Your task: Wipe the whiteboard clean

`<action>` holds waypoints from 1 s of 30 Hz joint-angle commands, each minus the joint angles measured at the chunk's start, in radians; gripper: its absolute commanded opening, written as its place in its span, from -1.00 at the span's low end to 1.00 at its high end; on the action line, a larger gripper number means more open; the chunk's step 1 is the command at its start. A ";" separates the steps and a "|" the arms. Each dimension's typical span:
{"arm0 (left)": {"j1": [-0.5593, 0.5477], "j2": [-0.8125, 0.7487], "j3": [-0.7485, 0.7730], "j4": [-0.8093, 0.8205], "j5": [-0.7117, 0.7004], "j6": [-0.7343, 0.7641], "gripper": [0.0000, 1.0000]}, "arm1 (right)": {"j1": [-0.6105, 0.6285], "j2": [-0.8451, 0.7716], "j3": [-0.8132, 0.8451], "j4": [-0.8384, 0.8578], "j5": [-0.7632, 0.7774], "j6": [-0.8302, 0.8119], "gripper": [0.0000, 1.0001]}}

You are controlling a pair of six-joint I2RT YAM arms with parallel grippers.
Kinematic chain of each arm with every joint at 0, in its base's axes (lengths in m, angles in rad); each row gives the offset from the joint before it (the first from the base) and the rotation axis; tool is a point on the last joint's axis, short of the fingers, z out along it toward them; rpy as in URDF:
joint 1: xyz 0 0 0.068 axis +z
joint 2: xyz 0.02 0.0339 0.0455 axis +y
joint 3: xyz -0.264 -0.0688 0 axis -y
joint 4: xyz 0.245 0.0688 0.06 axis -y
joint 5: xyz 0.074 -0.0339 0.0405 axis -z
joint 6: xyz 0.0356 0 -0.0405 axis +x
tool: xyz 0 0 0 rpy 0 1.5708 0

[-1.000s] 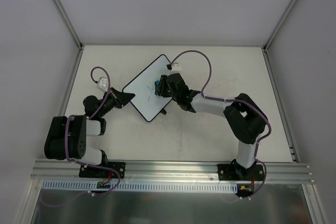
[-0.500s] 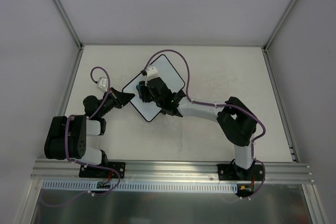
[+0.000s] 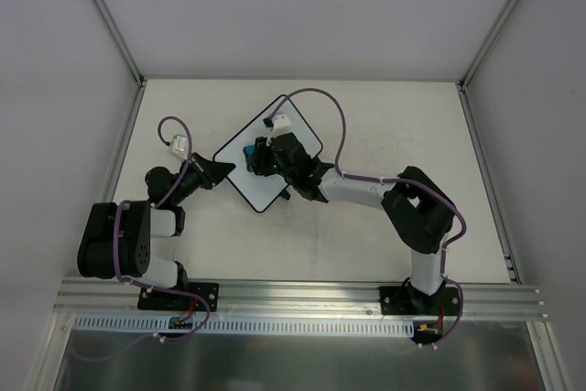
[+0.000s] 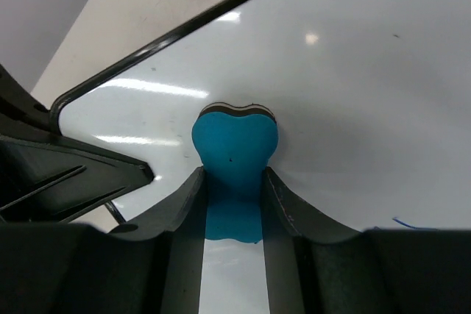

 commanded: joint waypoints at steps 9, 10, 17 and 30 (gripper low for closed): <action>-0.009 -0.010 0.002 0.329 0.033 0.083 -1.00 | -0.138 -0.055 -0.259 0.071 0.067 0.298 -1.00; -0.009 -0.010 0.002 0.329 0.036 0.083 -1.00 | -0.144 -0.052 -0.266 0.073 0.070 0.315 -1.00; -0.009 -0.014 -0.001 0.328 0.033 0.085 -1.00 | -0.233 -0.013 -0.399 0.206 0.016 0.533 -1.00; -0.009 -0.016 -0.001 0.328 0.033 0.088 -1.00 | -0.262 -0.018 -0.445 0.235 0.015 0.559 -1.00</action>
